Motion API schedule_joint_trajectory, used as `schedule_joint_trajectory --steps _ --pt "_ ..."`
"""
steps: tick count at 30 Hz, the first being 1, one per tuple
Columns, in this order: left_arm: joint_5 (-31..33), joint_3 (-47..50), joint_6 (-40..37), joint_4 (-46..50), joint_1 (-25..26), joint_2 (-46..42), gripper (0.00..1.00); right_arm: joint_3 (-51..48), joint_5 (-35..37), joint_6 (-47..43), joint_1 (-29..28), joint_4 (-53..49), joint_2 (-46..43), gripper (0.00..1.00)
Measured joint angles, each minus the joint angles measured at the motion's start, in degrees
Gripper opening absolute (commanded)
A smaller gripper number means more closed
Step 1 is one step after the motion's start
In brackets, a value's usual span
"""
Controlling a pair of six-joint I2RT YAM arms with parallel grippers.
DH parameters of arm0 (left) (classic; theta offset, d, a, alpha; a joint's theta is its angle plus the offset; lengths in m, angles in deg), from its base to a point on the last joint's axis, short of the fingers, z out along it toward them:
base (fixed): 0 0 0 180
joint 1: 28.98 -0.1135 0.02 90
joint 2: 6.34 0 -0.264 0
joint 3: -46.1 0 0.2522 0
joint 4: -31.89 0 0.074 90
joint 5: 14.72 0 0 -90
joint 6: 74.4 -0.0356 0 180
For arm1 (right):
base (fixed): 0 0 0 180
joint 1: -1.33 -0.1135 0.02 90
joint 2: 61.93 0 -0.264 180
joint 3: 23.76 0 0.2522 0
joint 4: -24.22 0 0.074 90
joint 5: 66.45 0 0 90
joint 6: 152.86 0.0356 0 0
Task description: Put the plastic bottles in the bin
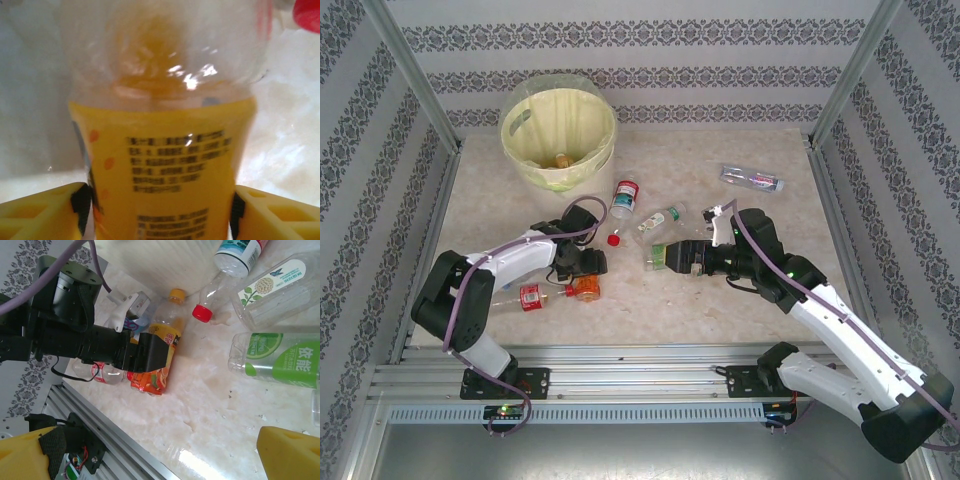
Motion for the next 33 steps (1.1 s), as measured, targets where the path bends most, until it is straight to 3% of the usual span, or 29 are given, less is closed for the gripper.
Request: schedule_joint_trajectory --steps 12,23,33 --pt "0.09 0.09 -1.73 0.28 0.09 -2.71 0.61 -1.79 0.98 0.2 -0.81 2.49 -0.35 0.98" --pt "0.55 0.11 -4.72 1.29 1.2 -11.72 0.57 -4.68 4.63 0.42 -1.86 2.1 -6.99 0.98" --pt "-0.02 0.85 -6.32 2.4 2.97 -21.31 0.57 -5.66 6.49 0.39 -1.86 1.16 -7.96 0.98"
